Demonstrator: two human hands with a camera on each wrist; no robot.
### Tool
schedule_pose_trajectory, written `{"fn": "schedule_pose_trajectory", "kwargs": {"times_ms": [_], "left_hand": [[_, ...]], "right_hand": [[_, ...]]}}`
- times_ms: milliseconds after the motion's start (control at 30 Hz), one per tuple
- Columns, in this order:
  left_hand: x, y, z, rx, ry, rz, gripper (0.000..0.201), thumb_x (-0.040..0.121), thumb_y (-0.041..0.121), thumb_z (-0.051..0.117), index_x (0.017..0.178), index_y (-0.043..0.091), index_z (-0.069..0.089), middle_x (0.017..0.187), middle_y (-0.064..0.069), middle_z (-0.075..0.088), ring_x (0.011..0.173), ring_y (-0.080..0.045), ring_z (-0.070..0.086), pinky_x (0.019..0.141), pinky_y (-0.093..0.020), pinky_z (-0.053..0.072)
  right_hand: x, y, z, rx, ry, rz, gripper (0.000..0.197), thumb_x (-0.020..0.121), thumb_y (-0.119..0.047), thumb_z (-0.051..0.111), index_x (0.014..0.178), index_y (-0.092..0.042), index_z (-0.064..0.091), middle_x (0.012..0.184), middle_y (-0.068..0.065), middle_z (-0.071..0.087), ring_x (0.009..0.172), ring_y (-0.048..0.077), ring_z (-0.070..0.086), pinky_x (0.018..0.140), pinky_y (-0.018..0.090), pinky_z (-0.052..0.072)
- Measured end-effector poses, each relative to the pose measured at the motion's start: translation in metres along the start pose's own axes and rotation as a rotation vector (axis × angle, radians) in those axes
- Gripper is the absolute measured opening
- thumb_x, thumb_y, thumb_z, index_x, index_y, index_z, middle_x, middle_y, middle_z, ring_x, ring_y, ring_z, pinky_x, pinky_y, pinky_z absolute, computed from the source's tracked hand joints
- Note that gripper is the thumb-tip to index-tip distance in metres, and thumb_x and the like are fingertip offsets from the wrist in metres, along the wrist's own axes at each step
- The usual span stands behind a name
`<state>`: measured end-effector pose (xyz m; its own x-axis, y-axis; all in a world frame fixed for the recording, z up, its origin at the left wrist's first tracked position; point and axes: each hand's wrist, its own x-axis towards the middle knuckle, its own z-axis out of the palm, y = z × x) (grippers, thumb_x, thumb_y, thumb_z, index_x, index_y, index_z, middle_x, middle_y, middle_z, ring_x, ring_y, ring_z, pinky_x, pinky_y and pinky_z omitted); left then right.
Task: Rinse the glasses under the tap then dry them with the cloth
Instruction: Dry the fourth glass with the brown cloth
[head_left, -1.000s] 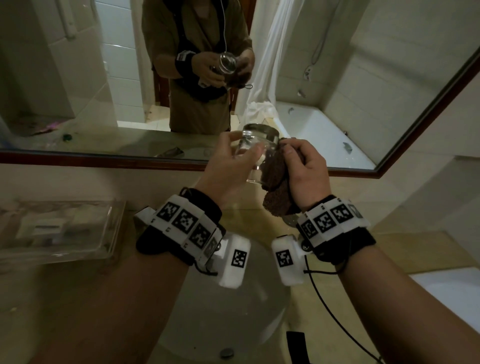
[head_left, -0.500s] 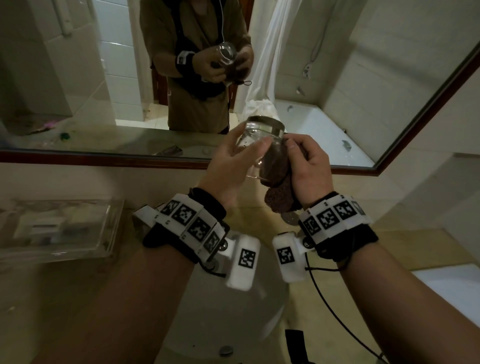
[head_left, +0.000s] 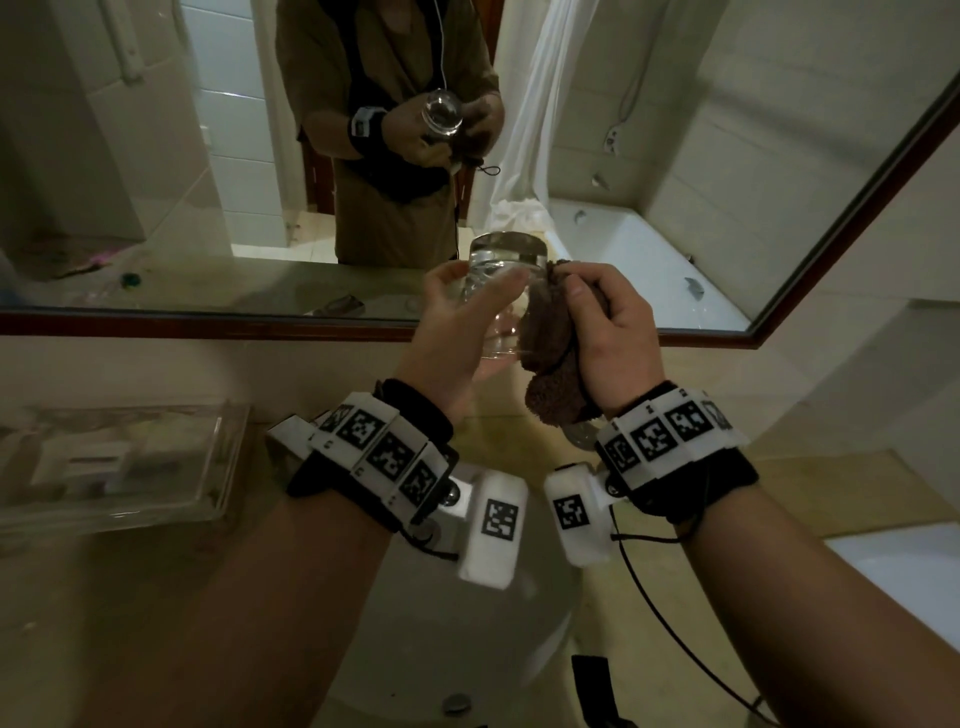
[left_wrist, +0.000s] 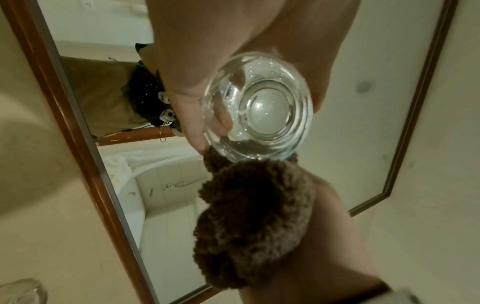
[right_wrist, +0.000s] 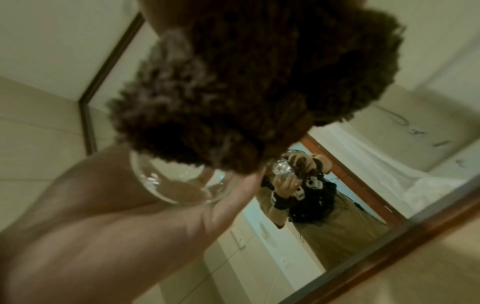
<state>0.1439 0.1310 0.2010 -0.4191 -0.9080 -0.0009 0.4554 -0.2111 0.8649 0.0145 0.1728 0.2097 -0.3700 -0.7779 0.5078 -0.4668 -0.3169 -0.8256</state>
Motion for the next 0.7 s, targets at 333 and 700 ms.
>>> {"fn": "schedule_pose_trajectory", "kwargs": {"times_ms": [333,700], "left_hand": [[0.001,0.006,0.006,0.305,-0.024,0.101,0.045,0.085,0.024,0.072,0.125,0.02,0.051,0.108,0.0,0.067,0.092,-0.007,0.067,0.07,-0.016,0.054],[0.0,0.002,0.01,0.054,-0.06,0.044,0.042,0.088,0.022,0.068,0.121,0.017,0.042,0.094,-0.003,0.065,0.071,-0.009,0.066,0.06,-0.026,0.052]], "right_hand": [[0.0,0.008,0.001,-0.011,0.018,0.088,0.016,0.095,-0.009,0.051,0.093,-0.02,0.063,0.086,-0.01,0.063,0.083,0.003,0.058,0.08,0.021,0.046],[0.001,0.005,-0.004,0.063,0.053,0.077,0.023,0.097,-0.01,0.048,0.088,-0.027,0.061,0.086,-0.009,0.064,0.082,0.004,0.06,0.08,0.023,0.048]]}}
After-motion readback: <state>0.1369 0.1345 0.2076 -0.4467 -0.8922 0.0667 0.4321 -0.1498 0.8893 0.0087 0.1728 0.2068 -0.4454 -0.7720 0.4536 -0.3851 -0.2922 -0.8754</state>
